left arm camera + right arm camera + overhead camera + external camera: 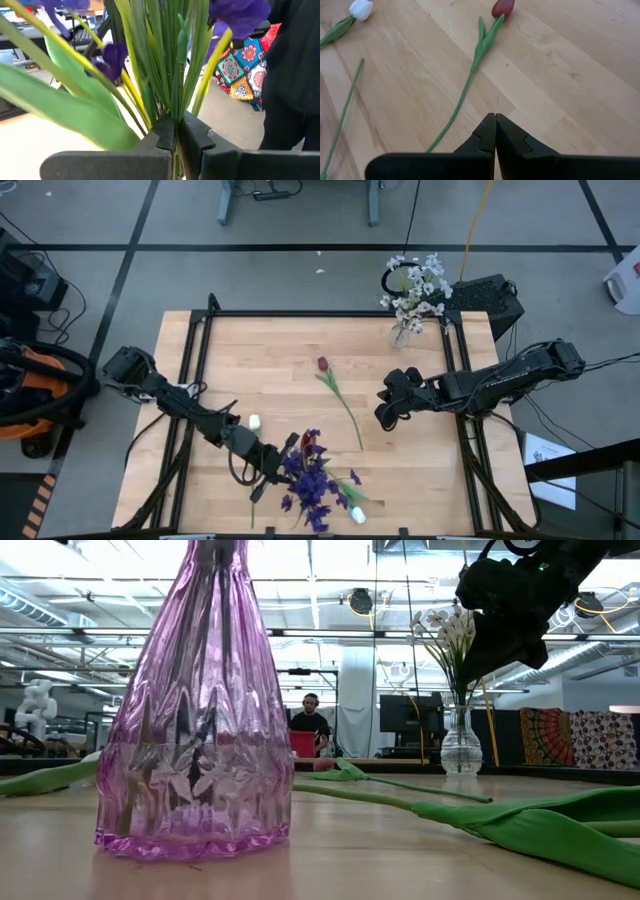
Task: Sort flowers into vase by color
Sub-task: Put the violet flower into the pink vase, then put the white flower into the transparent vase
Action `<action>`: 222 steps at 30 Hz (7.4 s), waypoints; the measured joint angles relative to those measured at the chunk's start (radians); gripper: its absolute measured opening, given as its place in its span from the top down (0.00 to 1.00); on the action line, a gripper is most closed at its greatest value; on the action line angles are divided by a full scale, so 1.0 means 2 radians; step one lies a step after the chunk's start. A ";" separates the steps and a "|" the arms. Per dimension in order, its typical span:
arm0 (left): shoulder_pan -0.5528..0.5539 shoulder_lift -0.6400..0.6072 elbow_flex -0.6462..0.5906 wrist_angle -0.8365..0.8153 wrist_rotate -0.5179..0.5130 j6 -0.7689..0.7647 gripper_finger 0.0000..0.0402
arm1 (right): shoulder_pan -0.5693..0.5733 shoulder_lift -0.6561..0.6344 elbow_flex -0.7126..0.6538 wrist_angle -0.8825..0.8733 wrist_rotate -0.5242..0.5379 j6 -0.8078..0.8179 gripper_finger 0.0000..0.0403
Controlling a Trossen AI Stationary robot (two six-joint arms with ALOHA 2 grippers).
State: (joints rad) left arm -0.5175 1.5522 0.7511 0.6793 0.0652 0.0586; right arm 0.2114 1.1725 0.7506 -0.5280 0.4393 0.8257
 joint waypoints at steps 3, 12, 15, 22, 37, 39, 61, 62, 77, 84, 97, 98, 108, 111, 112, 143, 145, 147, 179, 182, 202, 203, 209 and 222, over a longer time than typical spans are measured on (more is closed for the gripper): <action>0.000 0.000 -0.013 0.012 -0.004 0.000 0.97 | 0.000 0.000 0.000 0.000 0.000 0.000 1.00; 0.010 -0.001 -0.023 0.009 -0.008 0.000 0.94 | 0.000 0.000 0.000 0.000 0.000 0.001 1.00; 0.017 -0.001 -0.023 0.009 -0.008 0.004 0.93 | 0.000 0.000 0.000 0.000 0.001 0.010 1.00; 0.033 -0.005 -0.023 0.004 0.007 0.017 0.95 | 0.000 0.000 0.000 0.000 0.001 0.013 1.00; 0.039 -0.008 -0.023 -0.031 0.015 -0.099 0.89 | 0.000 0.000 0.000 0.000 0.002 0.013 1.00; 0.043 -0.016 -0.023 -0.047 0.015 -0.105 0.89 | 0.000 0.000 0.000 0.000 0.002 0.013 1.00; 0.045 -0.112 -0.022 -0.175 0.014 -0.107 0.89 | 0.000 0.000 0.000 0.000 0.003 0.011 1.00; 0.045 -0.112 -0.022 -0.176 0.014 -0.114 0.89 | 0.000 0.000 0.000 0.000 0.003 0.011 1.00; 0.049 -0.112 -0.022 -0.184 0.019 -0.116 0.89 | 0.000 0.000 0.000 0.000 0.002 0.013 1.00; 0.049 -0.112 -0.022 -0.183 0.017 -0.118 0.89 | 0.000 0.000 0.000 0.000 0.002 0.013 1.00; 0.046 -0.112 -0.022 -0.162 0.019 -0.118 0.85 | 0.000 0.000 0.000 0.000 0.002 0.013 1.00; 0.046 -0.112 -0.022 -0.161 0.019 -0.118 0.83 | 0.000 0.000 0.000 0.000 0.002 0.013 1.00; 0.046 -0.112 -0.022 -0.161 0.043 -0.092 0.54 | 0.000 0.000 0.000 0.000 0.003 0.013 1.00; 0.050 -0.113 -0.021 -0.169 0.060 -0.092 0.53 | 0.000 0.000 0.000 0.000 0.003 0.013 1.00; 0.050 -0.115 -0.021 -0.177 0.061 -0.092 0.53 | 0.000 0.000 0.000 0.000 0.003 0.013 1.00; 0.049 -0.249 -0.021 -0.706 -0.138 -0.714 0.53 | -0.001 0.000 0.000 0.000 0.018 -0.001 1.00; 0.048 -0.237 -0.021 -0.733 -0.133 -0.765 0.53 | -0.001 0.000 0.000 0.000 0.018 0.000 1.00; 0.048 -0.220 -0.021 -0.737 -0.121 -0.790 0.53 | -0.001 0.000 0.000 0.001 0.018 0.000 1.00; 0.126 -0.050 -0.022 -0.728 -0.068 -0.739 0.97 | -0.001 0.000 0.000 0.004 0.017 0.011 1.00; 0.142 -0.065 -0.022 -0.774 -0.084 -0.725 0.97 | -0.001 0.000 0.000 0.004 0.016 0.012 1.00; 0.192 -0.080 -0.022 -0.802 -0.075 -0.774 0.67 | -0.001 0.000 0.000 0.002 0.017 0.001 1.00; 0.193 -0.080 -0.022 -0.802 -0.075 -0.783 0.65 | -0.001 0.000 0.000 0.002 0.018 0.000 1.00; 0.193 -0.080 -0.022 -0.778 -0.074 -0.812 0.57 | -0.001 0.000 0.000 0.002 0.018 -0.013 1.00; 0.193 -0.024 -0.020 -0.775 -0.057 -0.851 0.56 | -0.001 0.000 0.000 0.002 0.018 -0.014 1.00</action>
State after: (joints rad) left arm -0.1321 1.5040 0.7104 -0.8700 -0.0498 -1.6432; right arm 0.2092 1.1722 0.7502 -0.5238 0.4751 0.7972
